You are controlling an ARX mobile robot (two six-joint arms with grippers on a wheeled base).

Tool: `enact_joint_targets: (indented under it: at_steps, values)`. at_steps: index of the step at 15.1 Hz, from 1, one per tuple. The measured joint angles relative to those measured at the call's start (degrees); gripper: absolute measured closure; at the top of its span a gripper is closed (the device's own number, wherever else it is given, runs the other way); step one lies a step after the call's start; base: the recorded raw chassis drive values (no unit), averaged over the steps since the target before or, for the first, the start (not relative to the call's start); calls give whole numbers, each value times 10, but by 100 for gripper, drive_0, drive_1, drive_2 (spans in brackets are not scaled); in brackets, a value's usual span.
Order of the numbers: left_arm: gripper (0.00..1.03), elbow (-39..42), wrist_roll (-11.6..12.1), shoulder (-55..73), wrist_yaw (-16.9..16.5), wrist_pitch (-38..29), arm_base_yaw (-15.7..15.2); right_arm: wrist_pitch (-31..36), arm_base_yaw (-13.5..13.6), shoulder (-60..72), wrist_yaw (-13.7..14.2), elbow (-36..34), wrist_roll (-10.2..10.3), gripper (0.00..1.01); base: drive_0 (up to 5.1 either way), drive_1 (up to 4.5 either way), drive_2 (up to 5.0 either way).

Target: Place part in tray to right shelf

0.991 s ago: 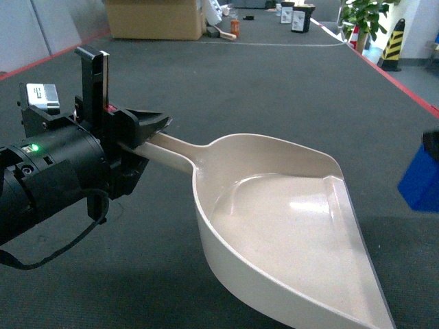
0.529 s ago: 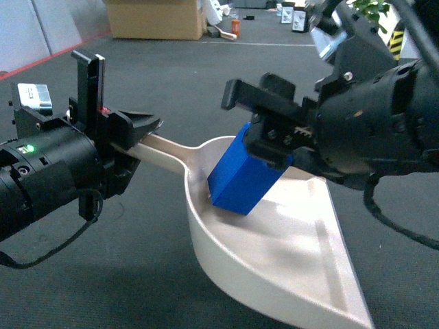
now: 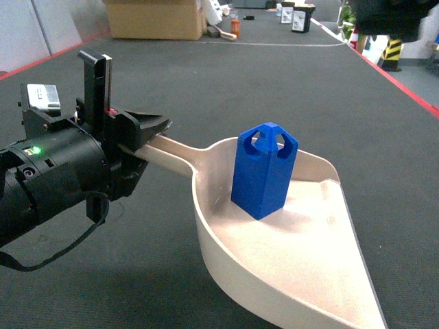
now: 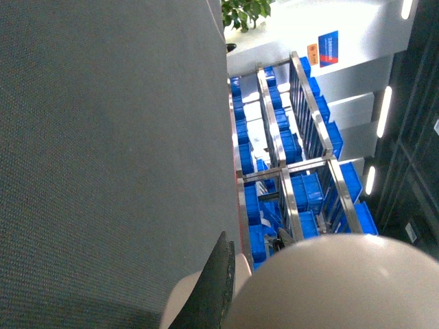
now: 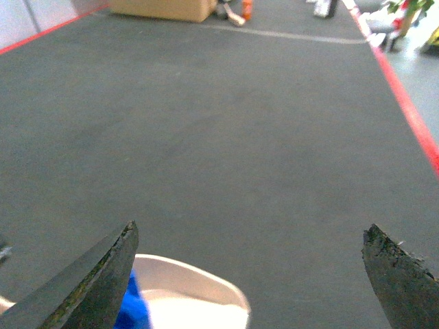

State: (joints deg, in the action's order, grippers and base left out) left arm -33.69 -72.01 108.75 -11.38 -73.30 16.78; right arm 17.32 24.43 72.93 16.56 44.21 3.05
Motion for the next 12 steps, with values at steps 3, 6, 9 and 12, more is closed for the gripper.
enact_joint_targets:
  at_steps: [3,6,9,12]
  values:
    - [90,-2,-79,48,70,1,11,-4,-36,-99,55,-79,-110,3,0,0,0]
    - [90,36,-166,33,89,2,24,-65,-47,-211,57,-157,-132,3,0,0,0]
    - [90,72,-193,-45,101,1,31,-169,-77,-332,60,-197,-125,3,0,0,0]
    - [90,83,-184,-96,98,-4,42,-238,-95,-407,45,-223,-111,3,0,0,0]
